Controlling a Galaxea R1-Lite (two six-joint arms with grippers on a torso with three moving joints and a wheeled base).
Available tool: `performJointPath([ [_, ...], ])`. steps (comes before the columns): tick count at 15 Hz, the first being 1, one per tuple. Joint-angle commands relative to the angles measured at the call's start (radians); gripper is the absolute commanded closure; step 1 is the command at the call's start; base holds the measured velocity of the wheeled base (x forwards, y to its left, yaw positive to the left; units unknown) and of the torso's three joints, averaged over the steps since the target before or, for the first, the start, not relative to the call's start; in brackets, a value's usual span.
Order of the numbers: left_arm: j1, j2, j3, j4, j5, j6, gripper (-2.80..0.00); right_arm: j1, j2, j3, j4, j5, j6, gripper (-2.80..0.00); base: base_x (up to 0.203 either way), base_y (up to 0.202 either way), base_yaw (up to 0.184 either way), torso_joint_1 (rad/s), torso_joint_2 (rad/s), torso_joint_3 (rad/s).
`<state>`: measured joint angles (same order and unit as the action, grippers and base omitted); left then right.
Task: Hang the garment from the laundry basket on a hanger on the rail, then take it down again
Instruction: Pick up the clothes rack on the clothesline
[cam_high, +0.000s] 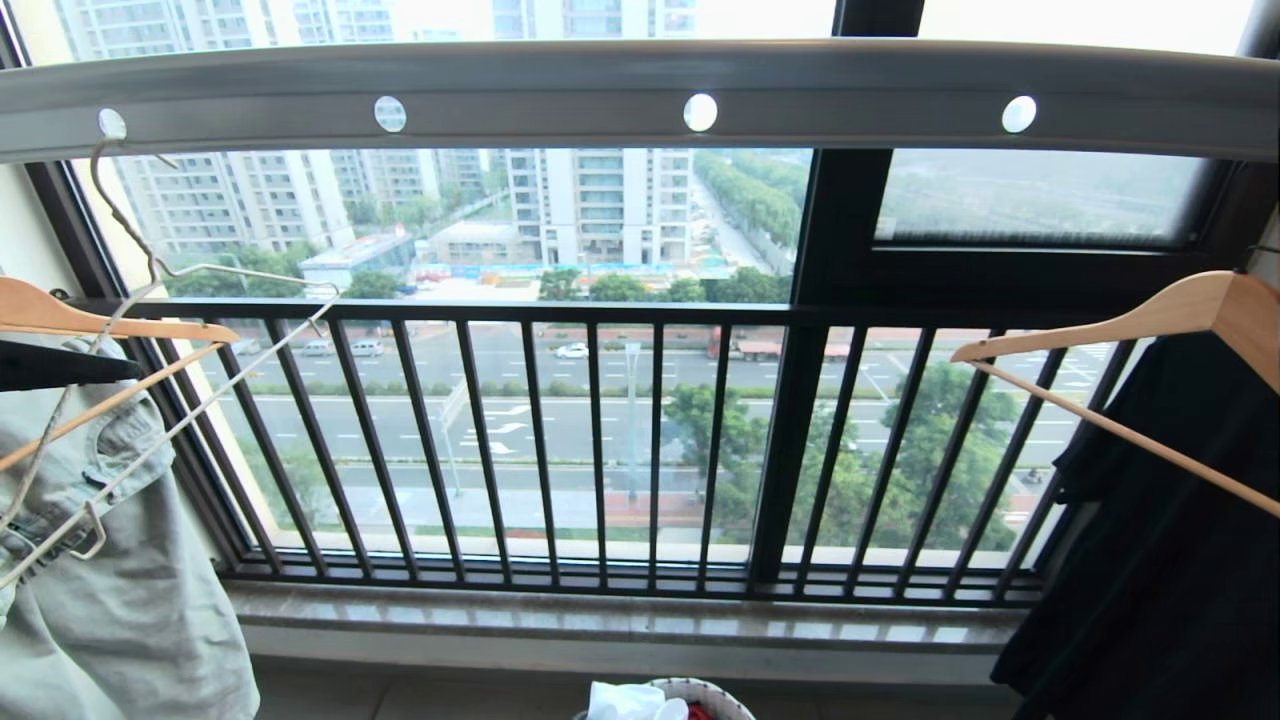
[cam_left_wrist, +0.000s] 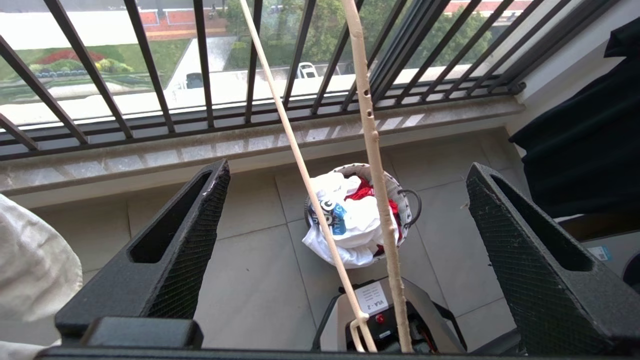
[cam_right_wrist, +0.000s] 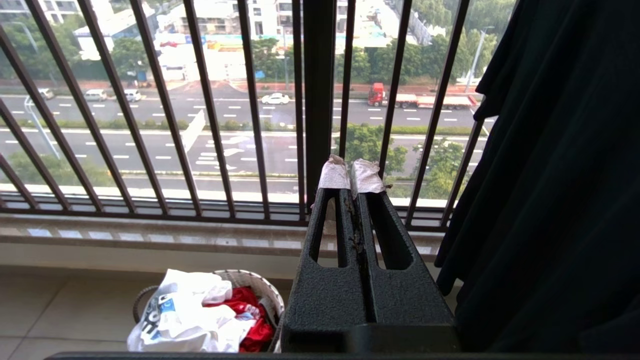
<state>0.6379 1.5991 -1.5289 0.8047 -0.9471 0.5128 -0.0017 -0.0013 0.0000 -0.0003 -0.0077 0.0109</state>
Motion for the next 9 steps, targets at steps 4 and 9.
performJointPath([
  [4, -0.051, -0.007, 0.003, 0.003, 0.161, -0.041, -2.8, 0.0, 0.001, 0.0, 0.0, 0.0, 0.0, 0.0, 0.0, 0.0, 0.0, 0.0, 0.0, 0.0],
  [9, -0.067, -0.014, 0.004, 0.002, 0.198, -0.08, -2.8, 0.0, 0.001, 0.0, 0.0, 0.0, 0.001, 0.0, 0.0, 0.0, 0.0, 0.0, 0.0, 0.0],
])
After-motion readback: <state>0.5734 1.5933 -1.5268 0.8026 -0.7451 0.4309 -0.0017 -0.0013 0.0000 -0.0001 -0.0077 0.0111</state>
